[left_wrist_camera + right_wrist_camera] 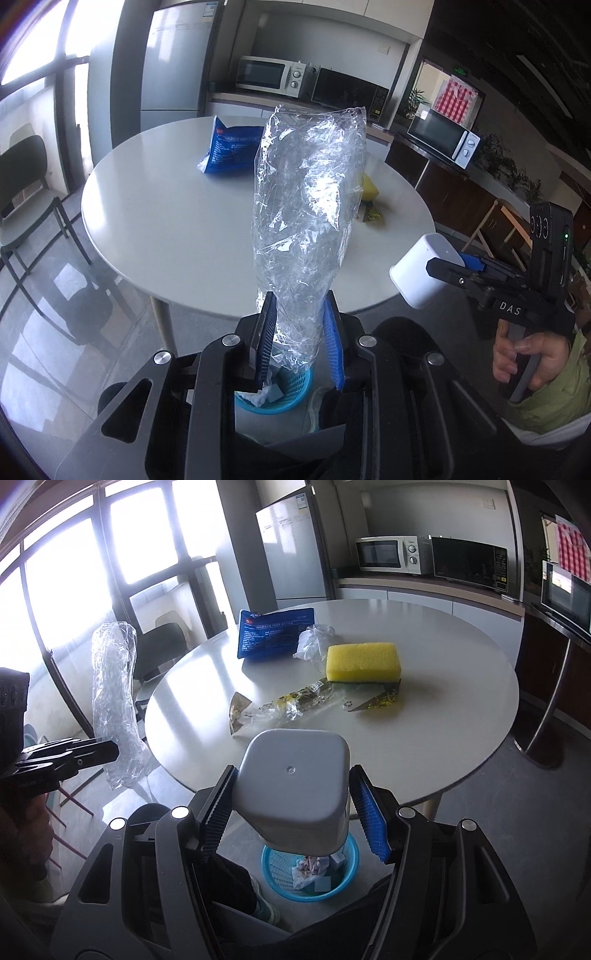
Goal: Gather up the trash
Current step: 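Carry the plastic wrap and white container down over the blue wastebasket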
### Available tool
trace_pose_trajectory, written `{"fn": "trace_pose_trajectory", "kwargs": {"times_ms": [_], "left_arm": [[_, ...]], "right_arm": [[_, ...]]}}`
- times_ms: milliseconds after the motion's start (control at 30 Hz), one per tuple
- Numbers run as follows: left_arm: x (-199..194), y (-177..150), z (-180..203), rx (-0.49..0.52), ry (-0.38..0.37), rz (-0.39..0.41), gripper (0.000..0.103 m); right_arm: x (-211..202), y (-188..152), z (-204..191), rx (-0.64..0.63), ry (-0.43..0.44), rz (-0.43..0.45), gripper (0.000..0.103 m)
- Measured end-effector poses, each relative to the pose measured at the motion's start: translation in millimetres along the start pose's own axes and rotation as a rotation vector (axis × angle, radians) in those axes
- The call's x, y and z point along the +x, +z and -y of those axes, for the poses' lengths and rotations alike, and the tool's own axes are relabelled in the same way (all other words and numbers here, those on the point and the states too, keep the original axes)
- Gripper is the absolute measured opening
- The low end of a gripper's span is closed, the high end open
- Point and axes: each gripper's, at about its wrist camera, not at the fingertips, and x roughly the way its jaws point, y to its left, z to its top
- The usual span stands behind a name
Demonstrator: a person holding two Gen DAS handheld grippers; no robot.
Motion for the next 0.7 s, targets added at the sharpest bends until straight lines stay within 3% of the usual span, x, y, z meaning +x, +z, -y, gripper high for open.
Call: {"fn": "trace_pose_trajectory", "kwargs": {"times_ms": [100, 400, 700], "left_arm": [[-2, -13, 4, 0.025, -0.045, -0.017, 0.025], [17, -54, 11, 0.058, -0.049, -0.123, 0.025], [73, -92, 3, 0.047, -0.063, -0.289, 0.025]], "right_arm": [[-10, -17, -3, -0.013, 0.025, 0.003, 0.058], [-4, -61, -4, -0.029, 0.039, -0.042, 0.058], [47, -108, 20, 0.081, 0.015, -0.224, 0.059]]}}
